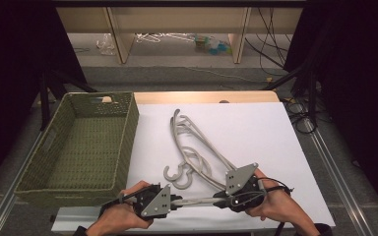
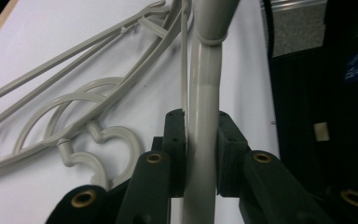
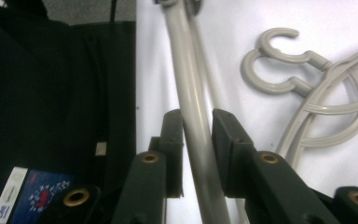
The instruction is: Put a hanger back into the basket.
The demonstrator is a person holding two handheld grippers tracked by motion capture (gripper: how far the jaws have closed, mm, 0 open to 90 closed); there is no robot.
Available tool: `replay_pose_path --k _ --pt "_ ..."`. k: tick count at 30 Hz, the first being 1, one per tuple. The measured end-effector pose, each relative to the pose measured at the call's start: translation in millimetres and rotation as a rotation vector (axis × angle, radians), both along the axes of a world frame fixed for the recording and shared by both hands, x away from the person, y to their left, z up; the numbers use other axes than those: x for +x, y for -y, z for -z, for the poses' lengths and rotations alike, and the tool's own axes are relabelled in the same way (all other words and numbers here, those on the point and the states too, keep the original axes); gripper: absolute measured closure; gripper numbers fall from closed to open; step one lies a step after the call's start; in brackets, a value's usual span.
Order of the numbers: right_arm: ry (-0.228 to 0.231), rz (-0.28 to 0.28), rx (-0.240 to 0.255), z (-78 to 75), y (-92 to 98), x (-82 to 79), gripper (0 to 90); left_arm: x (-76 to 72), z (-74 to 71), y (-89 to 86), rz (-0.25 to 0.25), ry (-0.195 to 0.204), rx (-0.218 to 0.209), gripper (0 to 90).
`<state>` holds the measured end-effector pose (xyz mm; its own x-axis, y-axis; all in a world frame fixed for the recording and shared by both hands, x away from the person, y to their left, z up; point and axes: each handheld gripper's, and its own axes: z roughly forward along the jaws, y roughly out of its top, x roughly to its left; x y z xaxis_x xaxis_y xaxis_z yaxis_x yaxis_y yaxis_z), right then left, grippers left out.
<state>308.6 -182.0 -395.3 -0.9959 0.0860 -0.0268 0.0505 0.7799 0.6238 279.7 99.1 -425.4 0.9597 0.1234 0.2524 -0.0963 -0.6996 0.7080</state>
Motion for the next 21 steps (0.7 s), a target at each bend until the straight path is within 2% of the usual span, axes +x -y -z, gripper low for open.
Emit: replay_pose_path --k 3,5,6,7,9,11,13,15,16,18,19,21 --pt "0.010 0.028 0.009 -1.9 1.2 0.8 72.0 -1.3 -1.4 0.7 -0.012 -0.031 -0.024 78.5" --pt "0.014 0.032 0.009 -2.5 1.3 0.9 71.1 -1.5 -3.2 0.4 -0.035 -0.071 -0.045 78.5" --pt "0.019 0.048 0.012 -3.2 1.4 1.1 66.3 -1.1 -4.7 -0.1 -0.048 -0.093 -0.059 78.7" --pt "0.036 0.122 0.031 -5.4 2.1 2.2 56.8 -0.7 -7.7 -1.6 -0.083 -0.125 -0.081 78.7" --pt "0.039 0.136 0.043 -6.9 3.1 3.2 54.3 -0.5 -10.0 -3.3 -0.102 -0.139 -0.093 78.7" --pt "0.055 0.198 0.082 -11.9 5.9 3.9 44.0 0.4 -13.8 -7.2 -0.132 -0.147 -0.113 78.8" --pt "0.082 0.235 0.127 -15.3 8.6 5.4 38.0 2.3 -17.2 -12.0 -0.154 -0.162 -0.128 78.8" --pt "0.087 0.265 0.192 -18.8 12.4 6.5 35.6 2.8 -19.5 -15.8 -0.183 -0.178 -0.147 78.9" --pt "0.091 0.300 0.258 -22.8 16.3 7.5 33.5 2.2 -21.1 -18.6 -0.196 -0.189 -0.162 78.9" --pt "0.097 0.308 0.268 -23.8 17.2 7.7 32.9 2.1 -22.9 -20.4 -0.203 -0.189 -0.158 78.9" --pt "0.112 0.340 0.297 -27.6 21.0 7.4 31.7 1.4 -24.8 -21.9 -0.212 -0.185 -0.157 78.9" --pt "0.113 0.346 0.309 -28.4 22.3 7.4 31.3 -0.6 -28.8 -25.0 -0.218 -0.173 -0.170 78.9"
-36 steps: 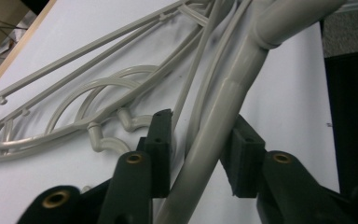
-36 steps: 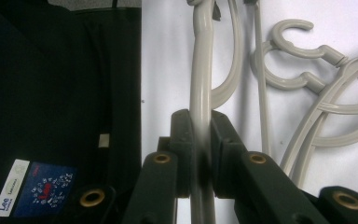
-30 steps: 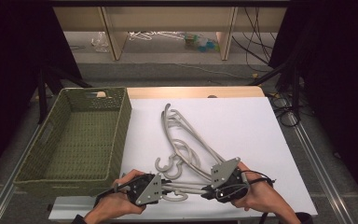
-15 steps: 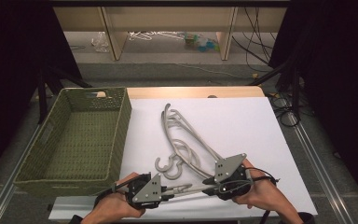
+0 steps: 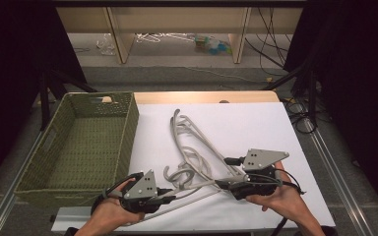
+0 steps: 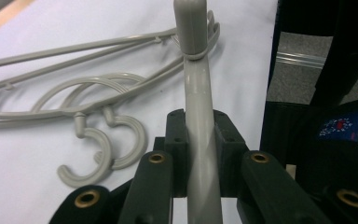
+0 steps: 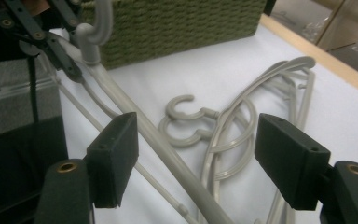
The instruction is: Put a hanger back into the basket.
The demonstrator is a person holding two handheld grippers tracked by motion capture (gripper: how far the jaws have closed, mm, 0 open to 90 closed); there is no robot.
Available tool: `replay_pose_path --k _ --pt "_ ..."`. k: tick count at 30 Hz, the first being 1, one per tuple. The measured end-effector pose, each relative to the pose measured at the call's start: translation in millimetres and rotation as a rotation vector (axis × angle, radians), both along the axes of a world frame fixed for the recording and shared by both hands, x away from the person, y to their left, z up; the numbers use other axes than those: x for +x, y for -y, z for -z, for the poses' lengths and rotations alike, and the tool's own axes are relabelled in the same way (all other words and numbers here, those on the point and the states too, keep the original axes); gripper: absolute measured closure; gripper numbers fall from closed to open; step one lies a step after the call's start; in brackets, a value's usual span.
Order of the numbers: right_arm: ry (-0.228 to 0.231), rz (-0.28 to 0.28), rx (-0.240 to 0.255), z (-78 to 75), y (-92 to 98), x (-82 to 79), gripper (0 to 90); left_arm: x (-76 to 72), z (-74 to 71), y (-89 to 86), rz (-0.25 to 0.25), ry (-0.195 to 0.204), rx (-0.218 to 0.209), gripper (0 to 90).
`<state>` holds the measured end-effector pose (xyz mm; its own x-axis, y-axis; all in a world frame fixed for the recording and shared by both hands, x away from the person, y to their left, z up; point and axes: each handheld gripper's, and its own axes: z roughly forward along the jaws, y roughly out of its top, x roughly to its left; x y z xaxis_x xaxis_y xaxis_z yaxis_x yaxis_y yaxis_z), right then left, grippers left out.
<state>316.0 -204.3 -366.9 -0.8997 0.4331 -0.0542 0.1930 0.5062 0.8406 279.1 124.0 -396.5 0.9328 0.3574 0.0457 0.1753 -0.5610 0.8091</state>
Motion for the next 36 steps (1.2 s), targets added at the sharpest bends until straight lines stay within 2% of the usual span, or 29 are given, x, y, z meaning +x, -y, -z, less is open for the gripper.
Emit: replay_pose_path --k 1,6,10,14,17,18,23,26,27,30,31,32,36 --pt "0.016 0.010 0.013 -0.4 1.7 0.2 31.0 -0.6 -1.7 -1.2 -0.001 0.001 -0.002 78.9" --pt "0.018 0.030 0.040 1.9 10.8 1.3 29.5 -2.0 -12.5 -12.4 -0.043 -0.001 -0.014 78.9" --pt "0.011 0.059 0.036 5.6 16.6 2.0 29.4 1.2 -20.4 -21.5 -0.085 -0.003 -0.003 78.9" --pt "0.001 0.063 0.028 8.3 19.5 1.7 29.5 2.6 -30.1 -30.8 -0.118 -0.006 -0.015 78.9" --pt "-0.011 0.071 0.029 10.4 21.2 1.3 29.5 3.0 -40.1 -39.8 -0.142 0.015 -0.041 78.9" --pt "-0.006 0.083 0.021 11.8 22.0 1.4 29.5 3.4 -44.3 -43.2 -0.152 0.013 -0.038 78.9" --pt "-0.034 0.088 0.007 19.0 23.0 0.5 29.5 6.8 -60.2 -58.6 -0.198 0.020 -0.077 78.9" --pt "-0.033 0.083 0.004 23.5 23.7 1.2 29.4 11.5 -77.0 -72.4 -0.224 0.038 -0.092 78.9" --pt "-0.036 0.086 0.001 24.1 23.7 1.1 29.3 11.5 -77.0 -72.4 -0.224 0.038 -0.092 78.9" --pt "-0.044 0.087 -0.009 26.3 23.3 1.0 29.2 18.2 -90.2 -85.6 -0.247 0.063 -0.100 78.9" --pt "-0.042 0.088 -0.007 27.3 22.7 1.2 29.1 20.9 -94.5 -91.3 -0.274 0.061 -0.113 78.9" --pt "-0.048 0.083 -0.007 28.1 22.5 1.4 29.1 25.0 -98.6 -98.0 -0.289 0.079 -0.109 78.9" --pt "-0.061 0.086 -0.018 29.9 22.6 1.7 29.1 38.2 -106.5 -118.2 -0.360 0.088 -0.110 78.9"
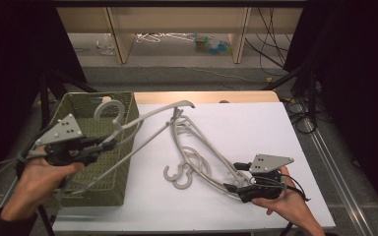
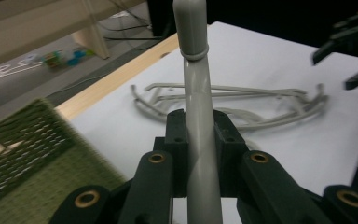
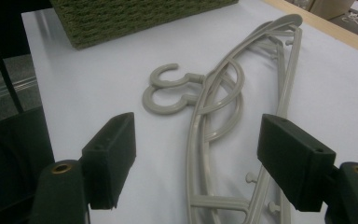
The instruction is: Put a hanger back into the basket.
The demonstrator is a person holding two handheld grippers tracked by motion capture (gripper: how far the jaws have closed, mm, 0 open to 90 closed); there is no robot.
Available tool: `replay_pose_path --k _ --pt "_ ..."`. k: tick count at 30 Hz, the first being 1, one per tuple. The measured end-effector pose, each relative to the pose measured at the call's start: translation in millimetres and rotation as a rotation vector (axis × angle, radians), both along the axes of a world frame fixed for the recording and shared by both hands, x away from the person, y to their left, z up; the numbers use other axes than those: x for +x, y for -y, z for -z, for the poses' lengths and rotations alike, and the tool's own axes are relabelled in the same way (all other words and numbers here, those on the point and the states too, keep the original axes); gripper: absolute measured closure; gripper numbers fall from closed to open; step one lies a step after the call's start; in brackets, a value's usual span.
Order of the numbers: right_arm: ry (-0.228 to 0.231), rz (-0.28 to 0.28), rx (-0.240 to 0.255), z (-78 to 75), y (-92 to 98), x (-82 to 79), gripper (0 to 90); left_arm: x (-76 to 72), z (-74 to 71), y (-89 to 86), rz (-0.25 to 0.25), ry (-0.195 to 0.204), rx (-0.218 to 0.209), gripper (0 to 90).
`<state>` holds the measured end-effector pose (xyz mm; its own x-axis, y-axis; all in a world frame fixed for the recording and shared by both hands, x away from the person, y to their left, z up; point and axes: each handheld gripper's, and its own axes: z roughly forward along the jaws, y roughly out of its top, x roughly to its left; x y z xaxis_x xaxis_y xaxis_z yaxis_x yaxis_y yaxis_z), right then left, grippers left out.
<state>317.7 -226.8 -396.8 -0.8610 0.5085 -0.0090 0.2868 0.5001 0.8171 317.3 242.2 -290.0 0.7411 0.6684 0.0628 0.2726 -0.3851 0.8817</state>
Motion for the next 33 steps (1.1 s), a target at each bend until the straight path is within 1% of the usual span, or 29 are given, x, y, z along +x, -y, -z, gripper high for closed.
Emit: replay_pose_path --k 1,2,4,5,6,7,8,9,10,13,14,15,16,17,18,19,20,22,23,24,26,27,29,30,32,33 --pt "-0.002 -0.003 -0.003 0.7 0.0 0.5 29.1 5.5 -2.9 -9.5 -0.041 0.001 0.024 78.9" --pt "-0.002 -0.003 -0.003 0.7 0.0 0.5 29.1 5.5 -2.9 -9.5 -0.041 0.001 0.024 78.9" --pt "-0.001 0.001 -0.007 2.5 0.1 1.0 29.1 12.1 -3.9 -18.9 -0.067 0.005 0.016 78.9" --pt "-0.002 0.002 -0.007 2.9 0.1 1.1 29.1 15.5 -3.7 -23.8 -0.077 0.004 0.003 78.9" --pt "-0.006 0.004 -0.008 3.3 0.1 1.2 29.0 18.1 -4.0 -28.7 -0.091 0.006 0.006 78.9" --pt "-0.006 0.005 -0.008 3.6 0.1 1.6 28.9 21.9 -3.4 -34.6 -0.111 0.006 -0.003 78.9" --pt "-0.007 0.003 -0.007 4.2 0.1 1.7 28.9 25.3 -2.8 -38.2 -0.111 0.010 -0.002 78.9" --pt "-0.006 0.006 -0.006 4.8 0.0 1.9 28.2 30.0 -0.5 -45.2 -0.147 0.010 0.003 78.9" --pt "-0.006 0.006 -0.006 4.8 0.0 1.9 28.2 30.0 -0.5 -45.2 -0.147 0.010 0.003 78.9" --pt "-0.009 0.009 -0.004 5.3 -0.4 2.4 27.5 40.2 4.5 -58.6 -0.189 0.012 0.018 78.9" --pt "-0.013 0.010 -0.003 6.1 -0.2 2.2 26.7 43.2 6.5 -62.5 -0.195 0.007 0.012 78.9" --pt "-0.013 0.010 -0.003 6.1 -0.2 2.2 26.7 46.0 7.5 -67.7 -0.212 0.019 0.024 78.9" --pt "-0.017 0.010 -0.004 6.2 -0.1 2.5 26.5 48.5 9.7 -71.6 -0.220 0.008 0.014 78.9" --pt "-0.012 0.010 -0.003 6.4 0.0 2.9 26.5 50.7 10.9 -76.6 -0.238 0.015 0.025 78.9" --pt "-0.017 0.010 -0.005 6.6 0.3 2.7 26.5 54.9 16.0 -84.7 -0.251 -0.007 0.017 78.9" --pt "-0.019 0.011 -0.006 6.8 0.5 2.6 26.5 54.9 16.0 -84.7 -0.251 -0.007 0.017 78.9" --pt "-0.019 0.011 -0.006 6.8 0.5 2.6 26.5 57.1 18.8 -88.8 -0.261 -0.010 0.020 78.9" --pt "-0.021 0.012 -0.008 7.1 0.6 3.0 26.5 62.0 25.9 -99.5 -0.288 -0.029 0.036 78.9" --pt "-0.021 0.012 -0.008 7.1 0.6 3.0 26.5 62.0 25.9 -99.5 -0.288 -0.029 0.036 78.9" --pt "-0.021 0.011 -0.008 7.3 0.5 3.1 26.6 64.4 29.8 -104.0 -0.289 -0.025 0.049 78.9" --pt "-0.019 0.008 -0.011 8.5 -0.2 3.1 26.7 67.1 34.1 -109.3 -0.290 -0.029 0.060 78.9" --pt "-0.021 0.007 -0.014 8.9 -0.9 3.4 26.7 68.6 37.2 -111.9 -0.292 -0.024 0.063 78.9" --pt "-0.023 0.007 -0.014 9.1 -1.1 3.4 26.7 69.5 39.1 -113.9 -0.291 -0.024 0.069 78.9" --pt "-0.026 0.000 -0.017 9.8 -1.0 3.6 26.7 71.0 41.4 -117.1 -0.287 -0.017 0.079 78.9" --pt "-0.025 0.000 -0.017 9.5 -0.9 3.7 26.7 72.2 43.7 -119.4 -0.280 -0.013 0.077 78.9" --pt "-0.025 0.000 -0.017 9.5 -0.9 3.7 26.7 72.4 45.2 -121.5 -0.285 -0.013 0.083 78.9"
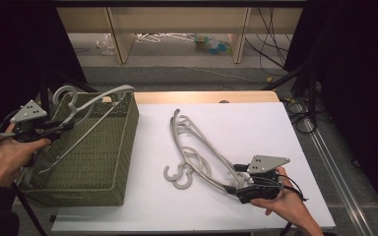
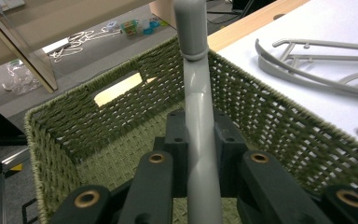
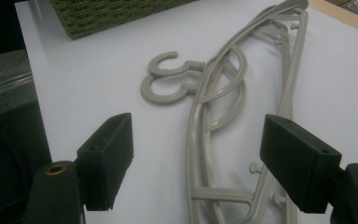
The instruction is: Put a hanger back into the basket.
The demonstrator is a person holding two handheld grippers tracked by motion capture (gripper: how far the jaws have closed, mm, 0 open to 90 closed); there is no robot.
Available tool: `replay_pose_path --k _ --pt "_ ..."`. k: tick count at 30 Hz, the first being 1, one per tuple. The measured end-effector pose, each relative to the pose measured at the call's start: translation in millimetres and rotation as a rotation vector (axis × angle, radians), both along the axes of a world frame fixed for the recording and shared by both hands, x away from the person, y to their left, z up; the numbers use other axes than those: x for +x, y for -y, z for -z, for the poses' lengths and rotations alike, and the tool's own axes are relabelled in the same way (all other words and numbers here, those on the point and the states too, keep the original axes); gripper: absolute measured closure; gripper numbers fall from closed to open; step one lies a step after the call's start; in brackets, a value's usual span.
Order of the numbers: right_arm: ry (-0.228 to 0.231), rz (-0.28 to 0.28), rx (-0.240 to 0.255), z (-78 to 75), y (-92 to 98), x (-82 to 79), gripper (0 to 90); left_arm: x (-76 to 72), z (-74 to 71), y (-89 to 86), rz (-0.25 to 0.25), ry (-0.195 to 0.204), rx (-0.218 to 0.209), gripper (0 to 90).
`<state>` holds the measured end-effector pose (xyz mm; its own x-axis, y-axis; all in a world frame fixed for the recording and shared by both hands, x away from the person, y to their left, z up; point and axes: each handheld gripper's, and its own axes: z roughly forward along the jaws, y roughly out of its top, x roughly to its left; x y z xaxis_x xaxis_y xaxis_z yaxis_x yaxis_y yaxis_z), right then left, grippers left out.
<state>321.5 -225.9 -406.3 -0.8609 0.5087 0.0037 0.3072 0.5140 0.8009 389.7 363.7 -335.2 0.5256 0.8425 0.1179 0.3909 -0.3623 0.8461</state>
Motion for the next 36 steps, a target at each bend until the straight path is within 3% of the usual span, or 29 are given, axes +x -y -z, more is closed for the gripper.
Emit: replay_pose_path --k 5,9,12,16,17,19,20,21,23,25,26,27,30,32,36 --pt "0.004 0.005 0.002 -0.5 0.6 -0.3 26.7 1.9 10.4 -9.1 -0.011 -0.028 0.008 78.9" --pt "-0.001 0.000 -0.004 0.5 0.5 0.3 26.8 0.4 18.7 -15.5 -0.019 -0.046 -0.014 78.8" --pt "-0.004 0.000 -0.005 0.7 0.2 0.2 26.7 1.5 23.1 -16.5 -0.019 -0.065 0.002 78.9" --pt "-0.009 -0.001 -0.007 1.1 -0.2 0.0 26.8 6.1 31.2 -15.7 -0.018 -0.098 0.037 78.8" --pt "-0.009 0.001 -0.009 1.6 -0.2 -0.3 26.8 7.4 31.3 -17.8 0.007 -0.124 0.096 78.8" --pt "-0.009 0.000 -0.010 1.9 -0.2 -0.2 26.8 10.3 35.5 -14.3 0.008 -0.148 0.109 78.7" --pt "-0.011 0.000 -0.011 2.2 -0.3 -0.1 26.7 11.7 39.8 -8.9 -0.017 -0.143 0.062 78.7" --pt "-0.012 -0.001 -0.010 2.3 -0.5 0.1 26.8 13.6 39.5 -10.2 0.004 -0.161 0.114 78.6" --pt "-0.011 -0.003 -0.013 2.7 -0.5 0.0 26.7 16.8 46.2 -4.1 -0.034 -0.160 0.070 78.6" --pt "-0.013 -0.006 -0.014 2.8 -0.5 0.0 26.7 20.7 51.7 -3.9 -0.032 -0.173 0.103 78.7" --pt "-0.014 -0.009 -0.014 2.7 -0.6 0.1 26.7 24.3 58.3 -4.4 -0.030 -0.205 0.149 78.7" --pt "-0.013 -0.009 -0.014 2.8 -0.6 0.0 26.7 25.4 62.1 -4.5 -0.045 -0.212 0.127 78.6" --pt "-0.016 -0.011 -0.016 2.8 -0.6 -0.1 26.7 27.2 66.2 -8.1 -0.047 -0.226 0.133 78.3" --pt "-0.014 -0.009 -0.015 2.9 -0.6 0.2 26.7 27.4 71.6 -11.2 -0.070 -0.231 0.108 78.0" --pt "-0.022 -0.008 -0.020 4.2 -0.9 0.4 26.6 29.1 74.5 -19.5 -0.093 -0.246 0.104 74.8"
